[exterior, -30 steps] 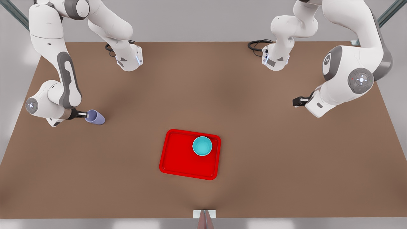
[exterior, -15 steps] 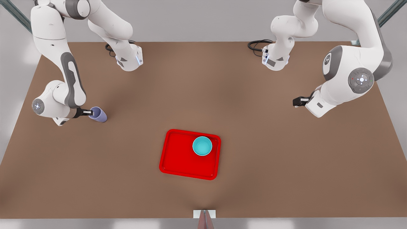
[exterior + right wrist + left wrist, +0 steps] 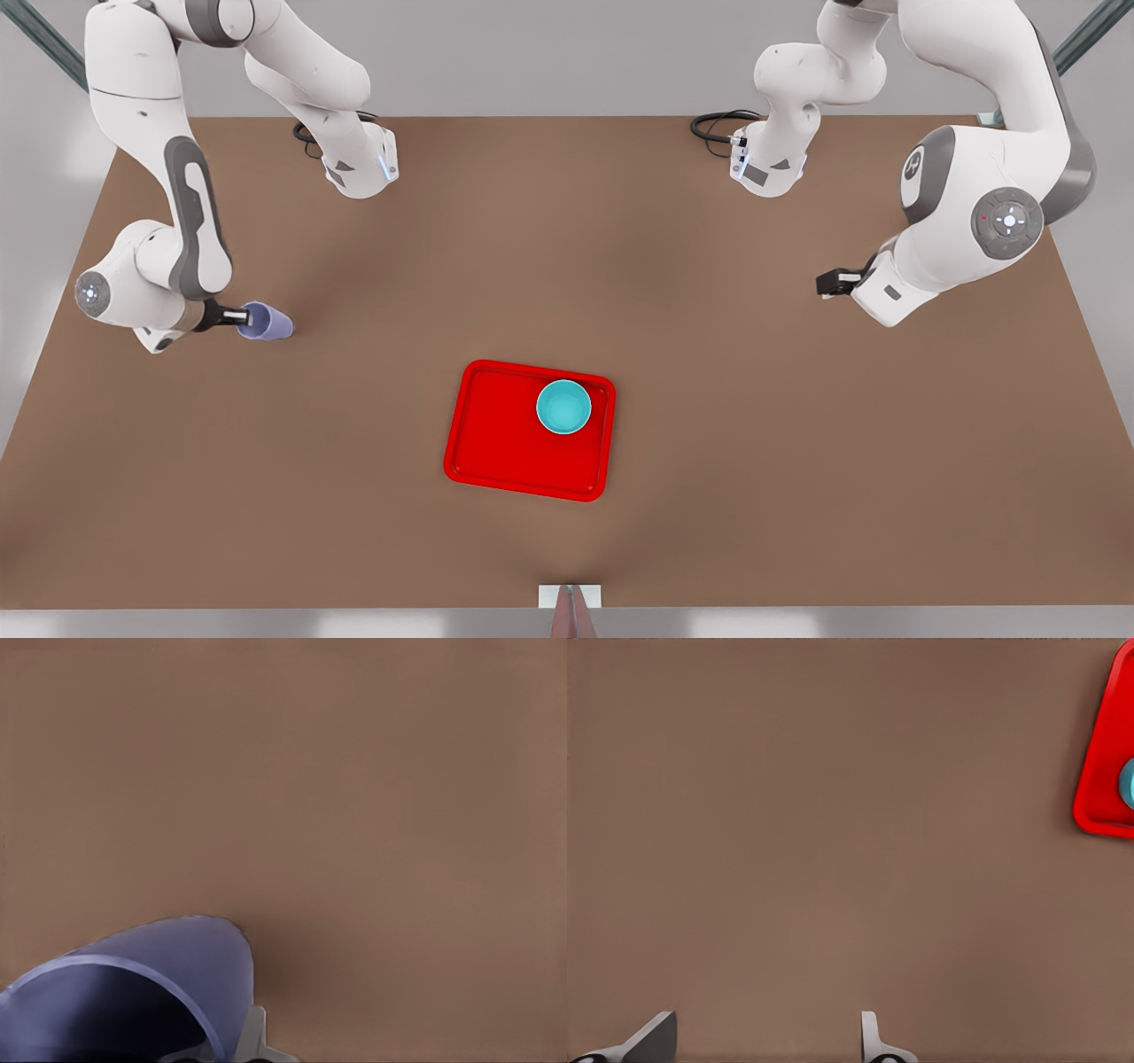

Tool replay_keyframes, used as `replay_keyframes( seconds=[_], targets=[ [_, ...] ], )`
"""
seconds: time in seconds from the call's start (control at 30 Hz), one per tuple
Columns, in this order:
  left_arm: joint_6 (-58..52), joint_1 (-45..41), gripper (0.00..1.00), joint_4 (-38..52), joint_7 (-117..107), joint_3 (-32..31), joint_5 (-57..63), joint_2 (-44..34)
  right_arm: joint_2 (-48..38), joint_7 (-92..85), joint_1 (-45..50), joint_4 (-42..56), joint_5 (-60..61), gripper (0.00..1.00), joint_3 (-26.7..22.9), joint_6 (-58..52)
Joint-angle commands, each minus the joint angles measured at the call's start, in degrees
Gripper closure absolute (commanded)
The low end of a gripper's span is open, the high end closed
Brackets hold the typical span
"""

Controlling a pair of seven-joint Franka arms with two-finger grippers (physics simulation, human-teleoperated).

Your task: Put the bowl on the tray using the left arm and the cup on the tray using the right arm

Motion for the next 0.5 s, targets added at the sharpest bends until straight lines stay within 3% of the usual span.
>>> replay_keyframes(
  seconds=[0.0, 0.3, 0.47],
  targets=[
    [0.0, 0.0, 0.0, 0.0, 0.0, 0.0, 0.0, 0.0, 0.0, 0.9, 0.3, 0.5, -0.4, 0.79, 0.2, 0.0],
    [0.0, 0.0, 0.0, 0.3, 0.1, 0.1, 0.4, 0.0, 7.2, 24.0, 2.5, 16.5, -0.5, 0.79, 16.5, 0.1],
    [-0.4, 0.1, 0.0, 0.4, 0.1, 0.1, 0.2, 0.0, 10.6, 39.4, 15.2, 26.2, -0.5, 0.79, 16.5, 0.0]
  ],
)
